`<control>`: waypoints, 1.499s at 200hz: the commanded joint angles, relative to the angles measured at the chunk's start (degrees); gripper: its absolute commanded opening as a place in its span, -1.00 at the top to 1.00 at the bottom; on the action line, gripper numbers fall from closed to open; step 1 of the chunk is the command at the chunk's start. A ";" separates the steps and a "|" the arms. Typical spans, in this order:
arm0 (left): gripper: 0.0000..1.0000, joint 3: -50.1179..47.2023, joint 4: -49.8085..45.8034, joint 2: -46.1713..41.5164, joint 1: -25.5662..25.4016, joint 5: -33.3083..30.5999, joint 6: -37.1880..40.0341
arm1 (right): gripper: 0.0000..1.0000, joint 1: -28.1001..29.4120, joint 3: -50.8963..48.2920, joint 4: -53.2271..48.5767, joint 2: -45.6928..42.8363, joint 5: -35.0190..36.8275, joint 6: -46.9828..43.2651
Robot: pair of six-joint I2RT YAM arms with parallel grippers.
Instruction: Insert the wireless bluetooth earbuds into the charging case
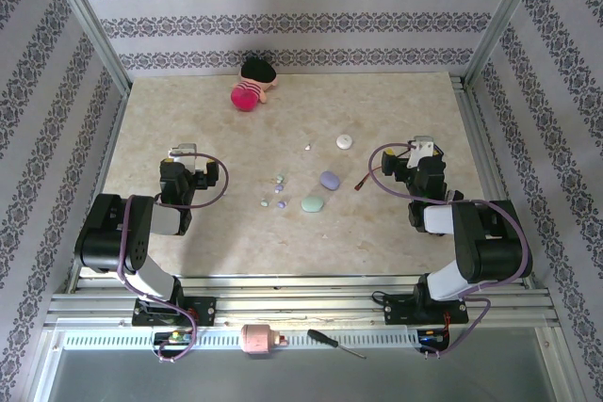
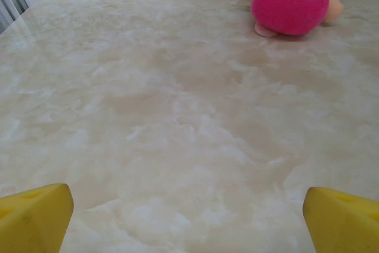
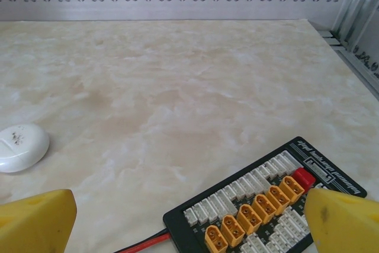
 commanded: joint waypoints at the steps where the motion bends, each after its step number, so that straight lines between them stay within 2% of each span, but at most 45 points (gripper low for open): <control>1: -0.99 -0.06 0.20 -1.40 -0.80 -1.00 -0.28 | -0.97 1.08 -0.06 -2.66 -4.96 -2.24 -1.42; 17: -0.99 -0.40 -1.81 -4.80 -1.73 -2.69 0.37 | -0.97 2.40 0.49 -7.28 -9.13 -2.16 -2.70; 37: -0.99 1.52 -10.38 -11.03 -3.70 -3.00 2.61 | -0.97 4.85 2.06 -15.51 -14.65 -3.79 -4.85; 70: -0.99 6.32 -26.39 -21.92 -8.77 -2.75 3.97 | -0.97 8.93 4.69 -24.38 -20.47 -13.24 -10.28; 84: -0.99 8.08 -32.49 -26.02 -10.59 -1.29 3.49 | -0.97 10.66 6.47 -29.36 -22.17 -19.38 -14.27; 95: -0.99 9.51 -37.57 -29.05 -11.85 -0.38 2.82 | -0.97 12.73 8.92 -36.60 -22.90 -22.30 -18.91; 125: -0.99 12.87 -50.55 -36.27 -12.98 4.04 -0.50 | -0.96 20.89 16.20 -55.95 -20.86 -20.60 -32.51; 151: -0.99 14.91 -59.32 -41.36 -13.01 4.85 -1.97 | -0.96 26.69 20.67 -64.49 -15.63 -18.87 -38.54; 182: -0.99 14.91 -63.46 -44.66 -13.00 5.81 -3.36 | -0.87 30.83 25.36 -68.33 -7.24 -19.08 -41.36; 239: -0.99 13.62 -65.26 -45.98 -12.99 5.80 -5.26 | -0.57 31.76 31.66 -70.33 4.07 -20.70 -45.79; 300: -0.99 13.09 -64.74 -46.42 -13.03 5.23 -5.55 | -0.52 31.70 37.03 -73.18 11.99 -22.41 -49.09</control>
